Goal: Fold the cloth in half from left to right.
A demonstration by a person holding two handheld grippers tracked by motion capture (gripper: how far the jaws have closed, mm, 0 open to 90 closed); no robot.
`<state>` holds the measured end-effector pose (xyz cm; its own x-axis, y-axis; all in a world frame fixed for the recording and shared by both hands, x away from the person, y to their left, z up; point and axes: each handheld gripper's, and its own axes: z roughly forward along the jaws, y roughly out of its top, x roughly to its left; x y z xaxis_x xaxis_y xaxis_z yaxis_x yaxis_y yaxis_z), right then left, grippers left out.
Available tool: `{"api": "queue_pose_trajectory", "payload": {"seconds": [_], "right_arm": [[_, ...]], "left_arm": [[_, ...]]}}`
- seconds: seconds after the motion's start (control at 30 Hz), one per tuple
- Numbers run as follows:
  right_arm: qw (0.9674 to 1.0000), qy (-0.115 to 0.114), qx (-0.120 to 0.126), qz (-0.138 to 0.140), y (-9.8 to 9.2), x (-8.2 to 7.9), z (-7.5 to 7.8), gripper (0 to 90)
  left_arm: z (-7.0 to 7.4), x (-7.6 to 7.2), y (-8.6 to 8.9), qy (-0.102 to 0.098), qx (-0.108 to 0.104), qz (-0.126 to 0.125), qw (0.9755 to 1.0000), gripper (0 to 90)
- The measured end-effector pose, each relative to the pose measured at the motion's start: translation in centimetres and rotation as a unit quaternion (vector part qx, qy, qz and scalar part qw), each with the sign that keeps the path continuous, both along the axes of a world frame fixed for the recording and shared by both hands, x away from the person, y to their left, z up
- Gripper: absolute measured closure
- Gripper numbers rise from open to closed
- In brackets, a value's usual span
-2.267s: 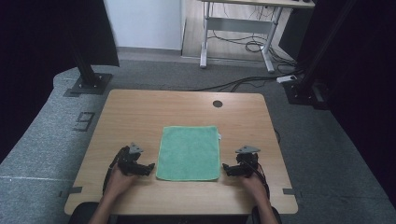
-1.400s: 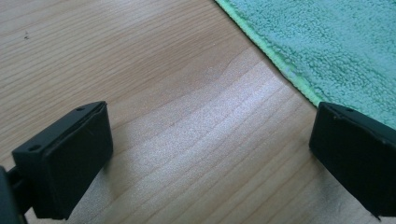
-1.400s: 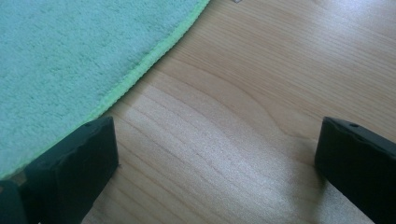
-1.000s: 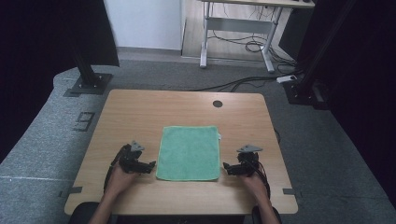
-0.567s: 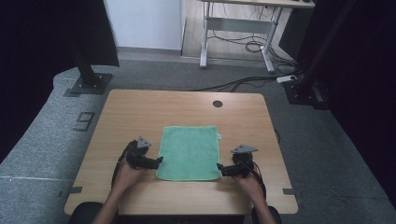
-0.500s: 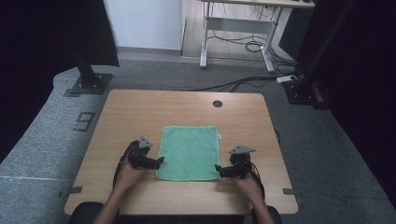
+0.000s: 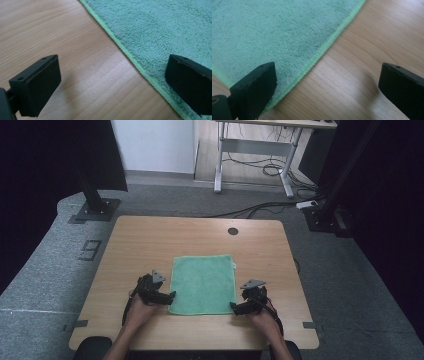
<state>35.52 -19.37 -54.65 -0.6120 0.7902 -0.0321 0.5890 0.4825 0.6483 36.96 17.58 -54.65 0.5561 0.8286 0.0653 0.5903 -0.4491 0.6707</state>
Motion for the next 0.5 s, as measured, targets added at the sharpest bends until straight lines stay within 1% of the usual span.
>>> {"api": "queue_pose_trajectory", "payload": {"seconds": [0.03, 0.1, 0.2, 0.33, 0.43, 0.5], "right_arm": [[1.0000, 0.000, 0.001, -0.004, -0.2, 0.1, 0.0, 1.9], [1.0000, -0.001, 0.000, -0.009, -0.6, 0.2, 0.0, 1.9], [0.9998, -0.006, -0.004, -0.017, -1.1, 0.3, 0.0, 1.9], [0.9996, -0.009, -0.006, -0.027, -1.7, 0.5, 0.0, 2.5], [0.9994, -0.011, -0.007, -0.033, -2.1, 0.6, 0.0, 2.9], [0.9990, -0.013, -0.006, -0.042, -2.7, 0.8, 0.0, 3.4]], "left_arm": [[0.0, 0.0, 0.0, 0.000, 0.000, 0.000, 1.0000, 0.5], [0.0, -0.6, -0.6, -0.003, 0.002, -0.006, 1.0000, 0.5], [0.0, -1.1, -1.0, -0.003, 0.000, -0.011, 0.9999, 0.5], [-0.1, -2.0, -2.2, -0.004, 0.000, -0.024, 0.9997, 0.4], [-0.1, -2.3, -2.6, -0.004, 0.001, -0.031, 0.9995, 0.5], [-0.2, -2.6, -3.3, 0.000, -0.004, -0.042, 0.9991, 0.4]]}}
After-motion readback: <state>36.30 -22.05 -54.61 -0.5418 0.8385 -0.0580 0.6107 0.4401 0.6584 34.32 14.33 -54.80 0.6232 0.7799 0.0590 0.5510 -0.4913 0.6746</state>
